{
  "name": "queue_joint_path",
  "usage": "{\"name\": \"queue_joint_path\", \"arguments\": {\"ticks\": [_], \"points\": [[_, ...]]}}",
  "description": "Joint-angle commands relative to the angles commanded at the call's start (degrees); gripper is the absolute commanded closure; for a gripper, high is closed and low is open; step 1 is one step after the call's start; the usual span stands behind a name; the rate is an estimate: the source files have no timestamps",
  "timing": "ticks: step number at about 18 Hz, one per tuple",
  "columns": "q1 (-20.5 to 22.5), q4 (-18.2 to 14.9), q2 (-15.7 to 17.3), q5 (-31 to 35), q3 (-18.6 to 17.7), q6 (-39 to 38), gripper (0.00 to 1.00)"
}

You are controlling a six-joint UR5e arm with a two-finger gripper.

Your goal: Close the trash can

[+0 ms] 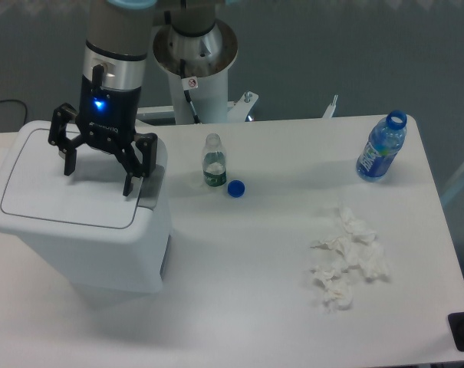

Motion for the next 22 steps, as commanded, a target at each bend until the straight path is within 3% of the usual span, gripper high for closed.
{"name": "queue_joint_path", "arguments": {"ticks": [17, 22], "points": [[0.1, 0.0, 0.9, 0.0, 1.1, 0.2, 0.00], [5.9, -0.4, 1.6, 0.2, 2.4, 5.0, 0.00]]}}
